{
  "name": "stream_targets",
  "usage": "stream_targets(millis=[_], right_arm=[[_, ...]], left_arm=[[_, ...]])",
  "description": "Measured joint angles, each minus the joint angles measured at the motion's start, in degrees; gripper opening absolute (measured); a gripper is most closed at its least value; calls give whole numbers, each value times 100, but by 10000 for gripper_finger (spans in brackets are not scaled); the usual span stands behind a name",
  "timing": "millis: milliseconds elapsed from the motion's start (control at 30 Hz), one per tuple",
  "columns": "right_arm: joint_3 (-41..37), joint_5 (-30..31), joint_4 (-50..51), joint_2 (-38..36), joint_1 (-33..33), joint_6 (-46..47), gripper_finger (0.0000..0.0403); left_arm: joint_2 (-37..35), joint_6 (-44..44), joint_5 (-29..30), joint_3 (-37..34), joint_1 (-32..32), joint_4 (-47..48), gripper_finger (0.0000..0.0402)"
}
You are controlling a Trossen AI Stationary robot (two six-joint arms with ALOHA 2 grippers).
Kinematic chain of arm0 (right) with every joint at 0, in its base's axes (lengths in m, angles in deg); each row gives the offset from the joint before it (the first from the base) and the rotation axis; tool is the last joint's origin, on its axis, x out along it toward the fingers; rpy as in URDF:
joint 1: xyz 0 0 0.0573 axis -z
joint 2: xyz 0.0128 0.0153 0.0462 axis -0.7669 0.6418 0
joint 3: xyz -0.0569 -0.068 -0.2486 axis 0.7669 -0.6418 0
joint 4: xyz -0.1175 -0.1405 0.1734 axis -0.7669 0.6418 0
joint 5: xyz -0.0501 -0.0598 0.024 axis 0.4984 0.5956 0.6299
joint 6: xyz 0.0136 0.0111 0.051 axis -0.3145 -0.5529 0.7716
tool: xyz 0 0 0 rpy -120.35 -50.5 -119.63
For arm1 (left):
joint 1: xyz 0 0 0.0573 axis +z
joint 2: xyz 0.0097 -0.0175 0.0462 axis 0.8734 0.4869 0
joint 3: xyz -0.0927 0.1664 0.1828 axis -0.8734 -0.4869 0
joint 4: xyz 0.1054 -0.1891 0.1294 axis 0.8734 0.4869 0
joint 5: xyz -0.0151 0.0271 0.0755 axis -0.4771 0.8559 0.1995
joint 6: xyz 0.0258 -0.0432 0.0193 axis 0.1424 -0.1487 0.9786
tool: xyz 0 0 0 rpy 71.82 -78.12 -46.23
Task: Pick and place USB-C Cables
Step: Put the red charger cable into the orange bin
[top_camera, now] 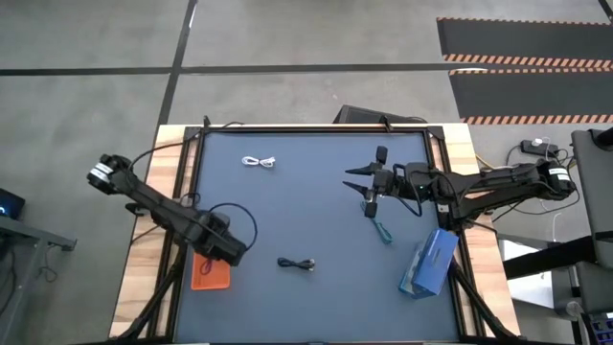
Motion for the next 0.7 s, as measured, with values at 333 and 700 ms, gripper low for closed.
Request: stream_targets(millis=[333, 700], right_arm=[[0, 0, 79, 22, 0, -31, 105], [-2, 0, 192, 7, 0, -92, 81]], left_arm=[[-10, -58, -233, -104, -173, -50, 12], [-7, 368, 566, -200, -805, -16, 12]])
